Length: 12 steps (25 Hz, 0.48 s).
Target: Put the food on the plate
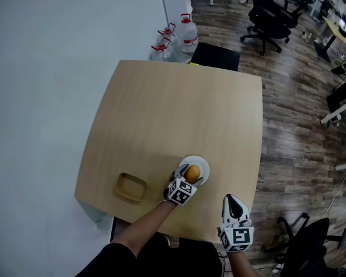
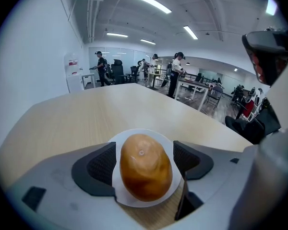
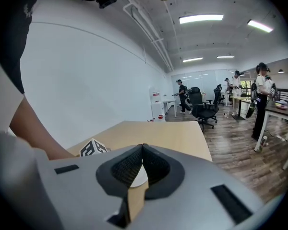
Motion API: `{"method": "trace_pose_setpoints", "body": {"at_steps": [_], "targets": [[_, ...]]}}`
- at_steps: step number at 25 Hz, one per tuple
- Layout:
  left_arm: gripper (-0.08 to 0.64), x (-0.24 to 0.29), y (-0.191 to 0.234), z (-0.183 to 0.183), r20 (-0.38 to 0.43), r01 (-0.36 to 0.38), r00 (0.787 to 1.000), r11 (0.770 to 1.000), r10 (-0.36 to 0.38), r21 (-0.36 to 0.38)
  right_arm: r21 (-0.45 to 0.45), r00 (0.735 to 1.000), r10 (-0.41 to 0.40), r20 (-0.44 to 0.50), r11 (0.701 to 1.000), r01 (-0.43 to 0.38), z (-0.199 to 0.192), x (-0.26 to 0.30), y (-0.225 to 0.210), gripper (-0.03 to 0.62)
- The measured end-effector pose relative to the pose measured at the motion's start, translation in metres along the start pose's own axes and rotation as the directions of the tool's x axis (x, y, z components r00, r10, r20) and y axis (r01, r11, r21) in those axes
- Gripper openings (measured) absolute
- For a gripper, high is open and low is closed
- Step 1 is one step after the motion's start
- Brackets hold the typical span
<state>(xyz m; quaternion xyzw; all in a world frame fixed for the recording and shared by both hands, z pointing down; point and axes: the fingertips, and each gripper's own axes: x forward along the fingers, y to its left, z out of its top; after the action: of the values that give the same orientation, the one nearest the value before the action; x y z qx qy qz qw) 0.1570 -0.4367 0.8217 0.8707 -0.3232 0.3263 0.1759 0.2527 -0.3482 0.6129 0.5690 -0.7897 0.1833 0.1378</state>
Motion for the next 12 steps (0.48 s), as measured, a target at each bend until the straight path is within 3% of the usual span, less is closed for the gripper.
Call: {"method": "trace_pose_setpoints", "body": {"at_steps": [12], "targets": [[0.342,-0.092,-0.022,0.028,0.197,-0.001,0.980,0.997,0.017,-0.078,0.020,0.999,-0.004,0.039,1.000,0.003,0.010,-0.031,0.039,0.060]]}}
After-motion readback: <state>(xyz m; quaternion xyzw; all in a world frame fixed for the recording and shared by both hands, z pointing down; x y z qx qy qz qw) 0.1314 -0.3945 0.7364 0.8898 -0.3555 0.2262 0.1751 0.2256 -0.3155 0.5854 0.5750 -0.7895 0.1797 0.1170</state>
